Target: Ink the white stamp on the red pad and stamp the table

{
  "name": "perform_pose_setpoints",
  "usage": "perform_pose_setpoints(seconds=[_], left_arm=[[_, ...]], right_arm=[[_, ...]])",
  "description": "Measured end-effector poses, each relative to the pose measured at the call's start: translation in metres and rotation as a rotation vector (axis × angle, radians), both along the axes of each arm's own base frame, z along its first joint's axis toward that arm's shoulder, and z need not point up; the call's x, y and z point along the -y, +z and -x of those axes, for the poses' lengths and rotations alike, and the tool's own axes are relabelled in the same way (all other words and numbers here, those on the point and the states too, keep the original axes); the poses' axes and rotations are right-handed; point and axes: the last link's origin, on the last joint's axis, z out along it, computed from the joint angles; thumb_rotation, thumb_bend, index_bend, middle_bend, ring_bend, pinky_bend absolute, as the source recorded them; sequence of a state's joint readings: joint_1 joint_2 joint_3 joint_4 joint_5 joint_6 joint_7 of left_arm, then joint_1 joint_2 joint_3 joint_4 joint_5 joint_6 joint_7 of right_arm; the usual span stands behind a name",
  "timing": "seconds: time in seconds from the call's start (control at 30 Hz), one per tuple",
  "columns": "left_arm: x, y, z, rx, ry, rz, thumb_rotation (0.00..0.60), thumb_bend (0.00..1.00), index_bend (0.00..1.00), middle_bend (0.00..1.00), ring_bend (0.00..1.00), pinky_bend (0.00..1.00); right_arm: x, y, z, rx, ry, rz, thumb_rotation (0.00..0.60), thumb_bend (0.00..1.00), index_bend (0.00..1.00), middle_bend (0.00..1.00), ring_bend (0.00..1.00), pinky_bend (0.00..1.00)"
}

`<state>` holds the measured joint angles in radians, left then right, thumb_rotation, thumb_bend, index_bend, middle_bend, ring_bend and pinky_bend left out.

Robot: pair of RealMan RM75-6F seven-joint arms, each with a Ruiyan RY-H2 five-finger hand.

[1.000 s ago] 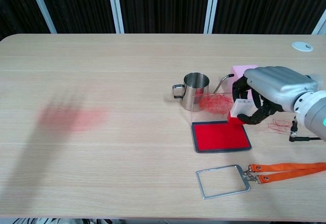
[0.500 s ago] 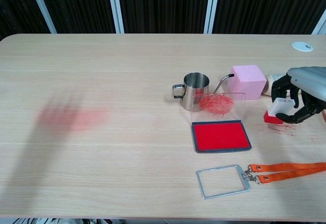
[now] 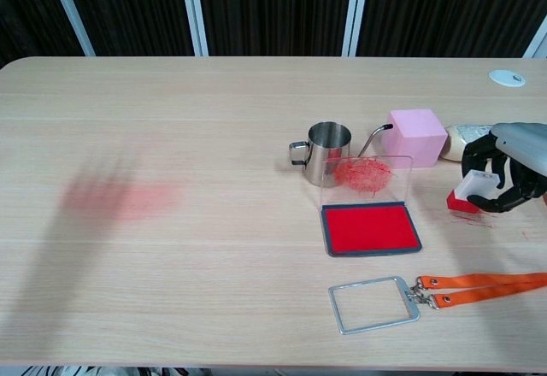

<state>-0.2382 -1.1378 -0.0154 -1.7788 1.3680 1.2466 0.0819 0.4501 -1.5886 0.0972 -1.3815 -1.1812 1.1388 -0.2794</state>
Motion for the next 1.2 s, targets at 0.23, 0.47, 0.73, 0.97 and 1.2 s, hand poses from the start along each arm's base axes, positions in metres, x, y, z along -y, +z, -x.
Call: perform_pose_setpoints(seconds=[0.23,0.47,0.73,0.97,1.2], left_arm=[[0.000,-0.001,0.000,-0.001,0.002,0.004,0.600,0.01,0.00,0.00,0.00,0.00],[-0.001,-0.001,0.001,-0.003,0.006,0.004,0.600,0.01,0.00,0.00,0.00,0.00],[-0.001,-0.001,0.001,-0.006,0.010,0.007,0.600,0.01,0.00,0.00,0.00,0.00],[-0.001,-0.002,0.001,-0.008,0.012,0.009,0.600,0.01,0.00,0.00,0.00,0.00],[-0.001,-0.002,0.001,-0.009,0.014,0.009,0.600,0.01,0.00,0.00,0.00,0.00]], right_arm=[[0.002,-0.009,0.007,0.017,-0.010,0.006,0.600,0.51,0.85,0.63,0.51,0.54],[0.004,-0.015,0.010,0.019,-0.020,0.003,0.600,0.49,0.82,0.61,0.49,0.51],[0.006,-0.018,0.014,0.013,-0.031,0.004,0.600,0.48,0.80,0.59,0.48,0.51],[0.007,-0.022,0.018,0.000,-0.042,-0.002,0.600,0.45,0.77,0.57,0.46,0.48],[0.007,-0.022,0.018,-0.006,-0.045,0.001,0.600,0.45,0.75,0.56,0.45,0.47]])
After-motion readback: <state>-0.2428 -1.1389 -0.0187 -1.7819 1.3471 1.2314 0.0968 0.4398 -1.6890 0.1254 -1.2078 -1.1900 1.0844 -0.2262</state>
